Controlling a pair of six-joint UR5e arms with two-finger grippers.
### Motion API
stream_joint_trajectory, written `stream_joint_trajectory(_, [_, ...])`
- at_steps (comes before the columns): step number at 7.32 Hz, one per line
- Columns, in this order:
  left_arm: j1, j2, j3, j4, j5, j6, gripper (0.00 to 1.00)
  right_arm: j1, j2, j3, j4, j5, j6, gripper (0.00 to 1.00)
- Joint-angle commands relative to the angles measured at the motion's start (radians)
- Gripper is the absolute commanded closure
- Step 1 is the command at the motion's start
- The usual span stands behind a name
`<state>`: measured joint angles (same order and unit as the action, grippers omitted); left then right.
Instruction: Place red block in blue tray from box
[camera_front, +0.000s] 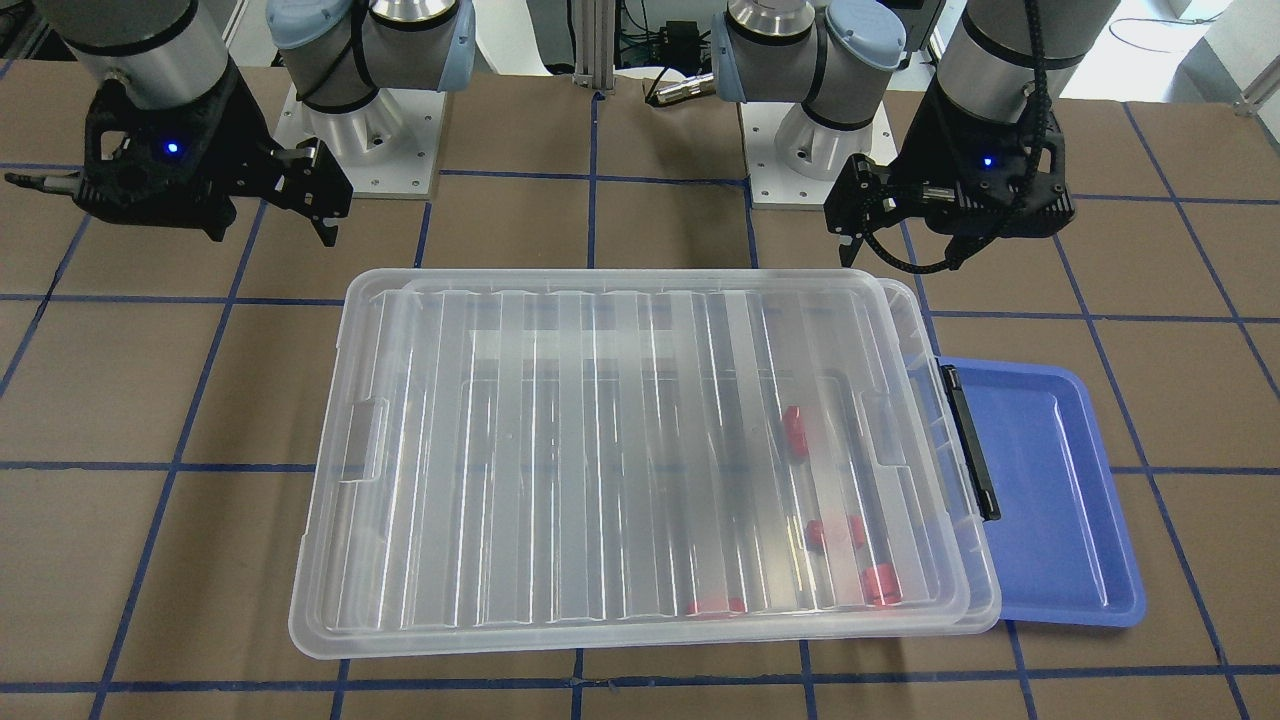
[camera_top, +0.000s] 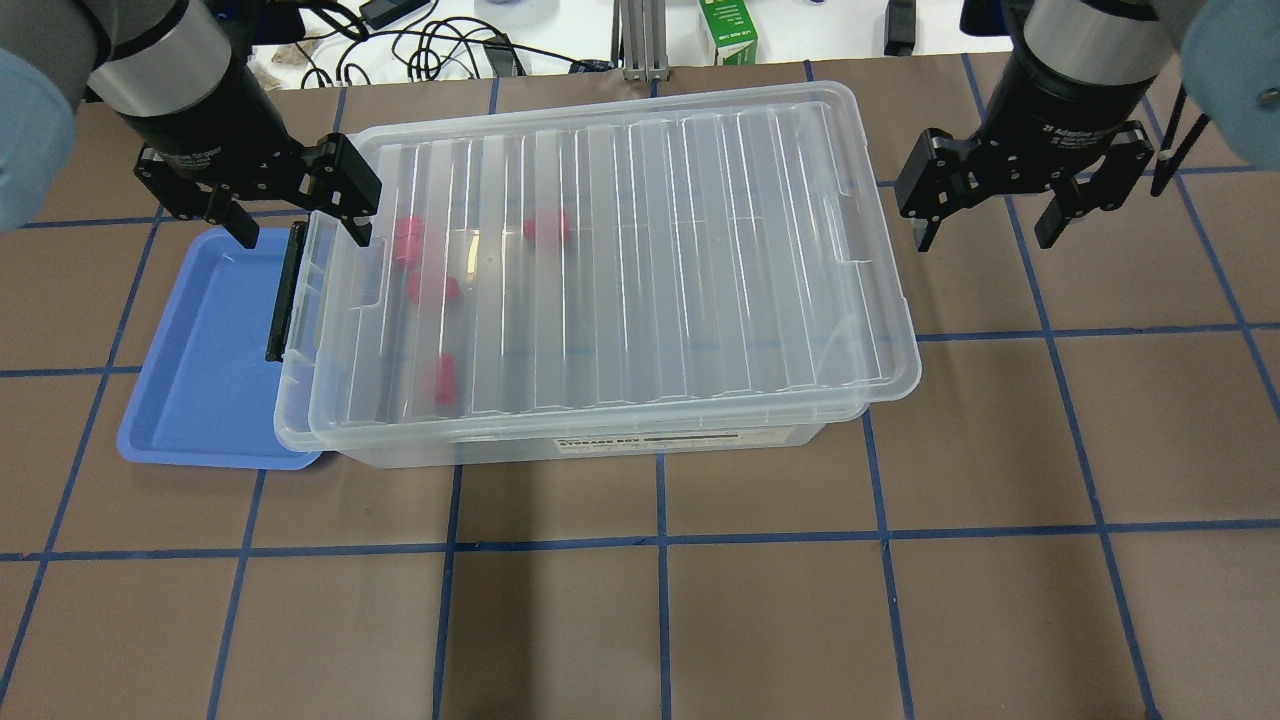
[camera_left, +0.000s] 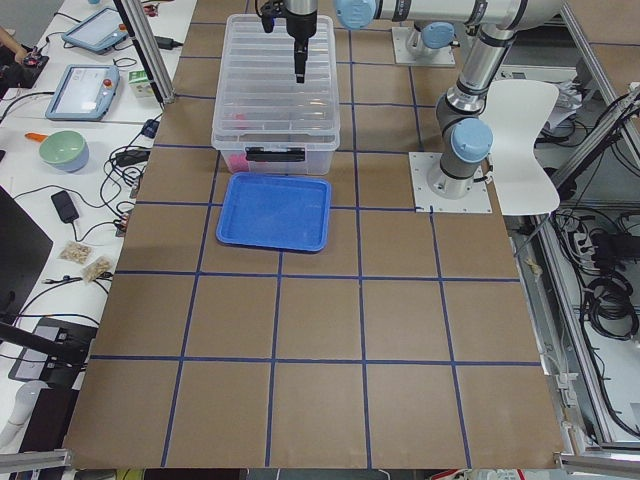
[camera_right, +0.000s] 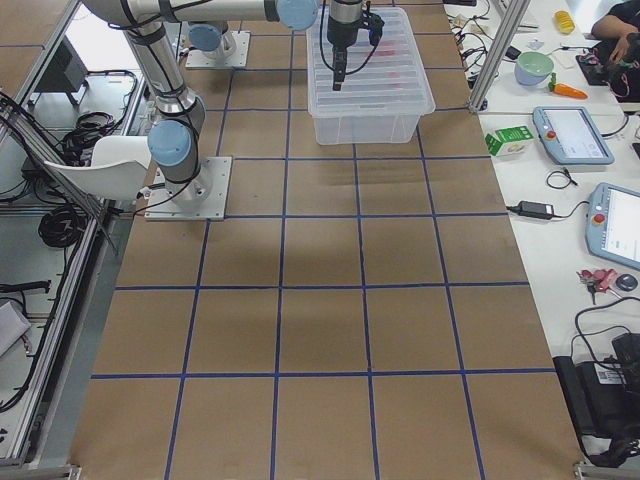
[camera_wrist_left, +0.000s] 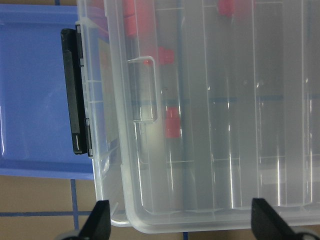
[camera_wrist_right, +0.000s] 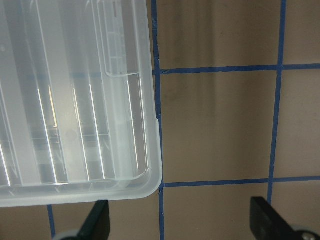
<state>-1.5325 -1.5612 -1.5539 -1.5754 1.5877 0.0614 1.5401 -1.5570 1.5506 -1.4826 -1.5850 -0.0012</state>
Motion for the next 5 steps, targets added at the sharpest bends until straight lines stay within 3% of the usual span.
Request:
stream_joint_trajectory(1, [0.000, 0.000, 0.000, 0.000, 0.000, 0.000, 0.00, 0.000, 0.113, 0.002, -0.136, -0.001, -0.003, 0.00])
stream_joint_trajectory(2, [0.000, -0.002, 0.000, 0.000, 0.000, 0.000, 0.00, 0.000, 0.151, 0.003, -0.207, 0.003, -0.005, 0.00])
stream_joint_trajectory(5, [0.000, 0.001, -0.003, 0.000, 0.000, 0.000, 0.00, 0.000, 0.247, 0.003, -0.241, 0.011, -0.005, 0.00])
